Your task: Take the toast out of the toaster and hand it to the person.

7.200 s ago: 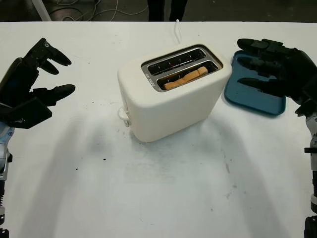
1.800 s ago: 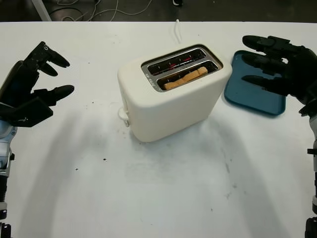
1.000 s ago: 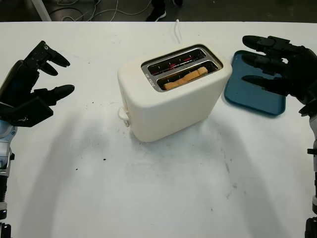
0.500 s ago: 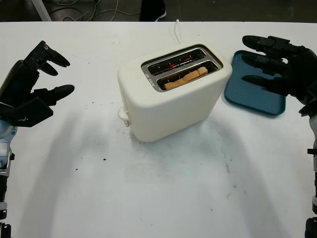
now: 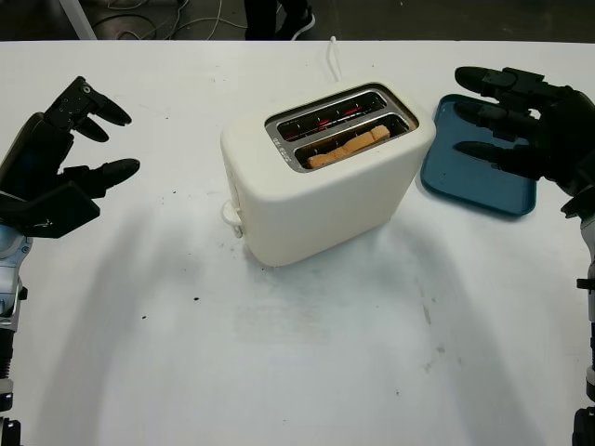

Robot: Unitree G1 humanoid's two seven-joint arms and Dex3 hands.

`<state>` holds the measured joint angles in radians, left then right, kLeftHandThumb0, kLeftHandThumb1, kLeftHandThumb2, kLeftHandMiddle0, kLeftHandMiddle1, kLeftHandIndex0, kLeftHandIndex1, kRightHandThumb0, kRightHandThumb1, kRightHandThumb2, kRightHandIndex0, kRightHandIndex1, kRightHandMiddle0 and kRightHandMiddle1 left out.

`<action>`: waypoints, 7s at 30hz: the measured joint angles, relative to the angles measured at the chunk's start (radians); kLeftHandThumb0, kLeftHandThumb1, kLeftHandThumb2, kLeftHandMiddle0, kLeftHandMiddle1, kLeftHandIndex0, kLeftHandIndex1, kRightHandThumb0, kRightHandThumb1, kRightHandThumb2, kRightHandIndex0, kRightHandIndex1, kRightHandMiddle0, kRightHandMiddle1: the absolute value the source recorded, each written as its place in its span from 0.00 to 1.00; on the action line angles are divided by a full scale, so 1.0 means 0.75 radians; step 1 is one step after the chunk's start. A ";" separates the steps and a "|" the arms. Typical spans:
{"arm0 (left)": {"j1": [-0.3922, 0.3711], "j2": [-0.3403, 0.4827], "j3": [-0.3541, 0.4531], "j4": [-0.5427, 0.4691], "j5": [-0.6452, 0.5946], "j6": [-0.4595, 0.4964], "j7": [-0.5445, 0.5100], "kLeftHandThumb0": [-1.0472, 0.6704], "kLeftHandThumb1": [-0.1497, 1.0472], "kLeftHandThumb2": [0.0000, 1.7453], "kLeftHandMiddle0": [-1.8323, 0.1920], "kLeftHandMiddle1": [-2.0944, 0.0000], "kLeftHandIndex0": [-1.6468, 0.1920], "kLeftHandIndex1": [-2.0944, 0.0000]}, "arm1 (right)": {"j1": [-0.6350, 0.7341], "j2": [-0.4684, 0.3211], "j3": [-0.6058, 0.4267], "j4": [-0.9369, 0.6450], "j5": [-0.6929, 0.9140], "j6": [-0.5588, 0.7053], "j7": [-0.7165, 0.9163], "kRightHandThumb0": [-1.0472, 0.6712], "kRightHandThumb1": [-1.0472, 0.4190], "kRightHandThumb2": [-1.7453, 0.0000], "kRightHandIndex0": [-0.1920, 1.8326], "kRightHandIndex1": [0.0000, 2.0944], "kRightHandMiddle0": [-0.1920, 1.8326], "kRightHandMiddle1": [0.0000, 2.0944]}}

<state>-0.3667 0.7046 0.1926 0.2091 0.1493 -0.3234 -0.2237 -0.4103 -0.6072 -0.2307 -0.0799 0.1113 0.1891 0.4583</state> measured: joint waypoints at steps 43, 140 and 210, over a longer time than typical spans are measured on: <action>0.000 0.000 0.000 -0.001 -0.003 0.000 0.001 0.00 0.89 0.25 0.91 0.19 0.90 0.27 | -0.001 0.000 0.001 0.000 -0.002 0.000 0.002 0.24 0.18 1.00 0.37 0.00 0.36 0.00; 0.000 0.000 0.000 -0.001 -0.003 0.001 -0.001 0.00 0.89 0.25 0.91 0.19 0.90 0.27 | -0.002 0.000 0.002 -0.005 -0.002 0.017 0.000 0.23 0.17 1.00 0.37 0.00 0.36 0.00; 0.002 0.000 0.002 -0.024 -0.026 0.021 -0.005 0.00 0.89 0.24 0.91 0.19 0.90 0.27 | -0.002 0.000 0.002 -0.005 -0.003 0.017 0.001 0.25 0.17 1.00 0.36 0.00 0.35 0.00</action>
<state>-0.3649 0.7046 0.1944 0.1912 0.1301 -0.3080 -0.2277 -0.4119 -0.6073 -0.2292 -0.0835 0.1091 0.2019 0.4593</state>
